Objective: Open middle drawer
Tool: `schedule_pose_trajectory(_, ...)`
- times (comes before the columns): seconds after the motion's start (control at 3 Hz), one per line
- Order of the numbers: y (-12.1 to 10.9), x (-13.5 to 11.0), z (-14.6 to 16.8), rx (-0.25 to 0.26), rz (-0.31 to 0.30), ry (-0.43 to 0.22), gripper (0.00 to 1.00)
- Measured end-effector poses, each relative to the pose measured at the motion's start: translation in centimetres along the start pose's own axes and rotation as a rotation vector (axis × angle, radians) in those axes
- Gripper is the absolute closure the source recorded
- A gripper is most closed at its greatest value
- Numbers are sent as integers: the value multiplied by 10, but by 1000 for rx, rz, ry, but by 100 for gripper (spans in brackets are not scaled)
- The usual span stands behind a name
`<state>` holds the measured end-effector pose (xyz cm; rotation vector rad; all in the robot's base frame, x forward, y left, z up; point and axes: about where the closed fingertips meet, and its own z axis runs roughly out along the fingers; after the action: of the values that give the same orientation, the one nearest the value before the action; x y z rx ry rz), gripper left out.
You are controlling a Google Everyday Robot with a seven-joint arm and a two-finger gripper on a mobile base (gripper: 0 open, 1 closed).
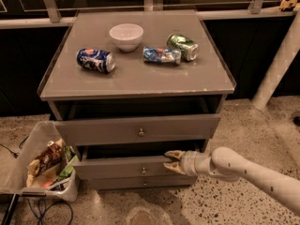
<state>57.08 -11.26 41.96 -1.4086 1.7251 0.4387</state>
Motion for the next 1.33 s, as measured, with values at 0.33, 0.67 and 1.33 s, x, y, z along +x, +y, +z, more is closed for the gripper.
schedule_pose_trajectory(0.33, -1, -2, -2, 0, 0, 0, 100)
schedule_pose_trajectory(0.67, 4, -2, -5, 3, 2, 2, 100)
schedule_pose_trajectory(1.33, 77, -26, -62, 126, -75, -20, 100)
